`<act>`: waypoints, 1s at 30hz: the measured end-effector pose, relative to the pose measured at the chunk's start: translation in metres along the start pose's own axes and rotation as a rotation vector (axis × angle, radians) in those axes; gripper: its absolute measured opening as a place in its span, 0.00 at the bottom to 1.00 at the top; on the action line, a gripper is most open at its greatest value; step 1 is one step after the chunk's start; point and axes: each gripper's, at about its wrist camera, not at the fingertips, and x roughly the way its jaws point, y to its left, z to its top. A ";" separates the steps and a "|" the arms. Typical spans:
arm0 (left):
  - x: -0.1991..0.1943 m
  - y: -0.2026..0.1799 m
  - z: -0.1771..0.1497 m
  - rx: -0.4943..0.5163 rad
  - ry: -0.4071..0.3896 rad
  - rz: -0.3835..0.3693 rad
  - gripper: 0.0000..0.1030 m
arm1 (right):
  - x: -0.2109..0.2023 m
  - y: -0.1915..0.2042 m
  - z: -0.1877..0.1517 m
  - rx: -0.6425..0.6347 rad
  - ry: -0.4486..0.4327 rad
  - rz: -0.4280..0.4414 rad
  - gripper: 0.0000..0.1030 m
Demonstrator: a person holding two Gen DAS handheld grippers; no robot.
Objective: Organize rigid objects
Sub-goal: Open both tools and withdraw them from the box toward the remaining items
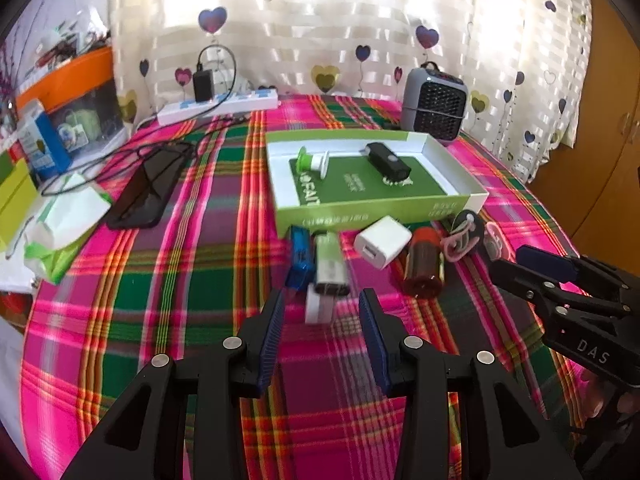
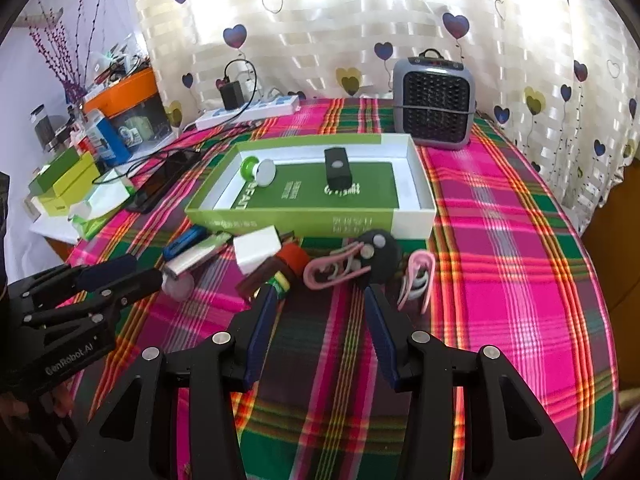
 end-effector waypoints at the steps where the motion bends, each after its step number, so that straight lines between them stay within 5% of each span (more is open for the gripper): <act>1: 0.001 0.002 -0.001 -0.004 0.003 -0.007 0.37 | 0.000 0.001 -0.002 -0.007 0.005 -0.001 0.45; 14: 0.007 0.021 -0.011 -0.053 0.033 -0.080 0.37 | -0.004 -0.025 -0.022 0.010 0.028 -0.051 0.45; 30: 0.026 0.031 0.004 -0.083 0.059 -0.095 0.37 | 0.023 -0.067 -0.003 0.118 0.075 -0.086 0.45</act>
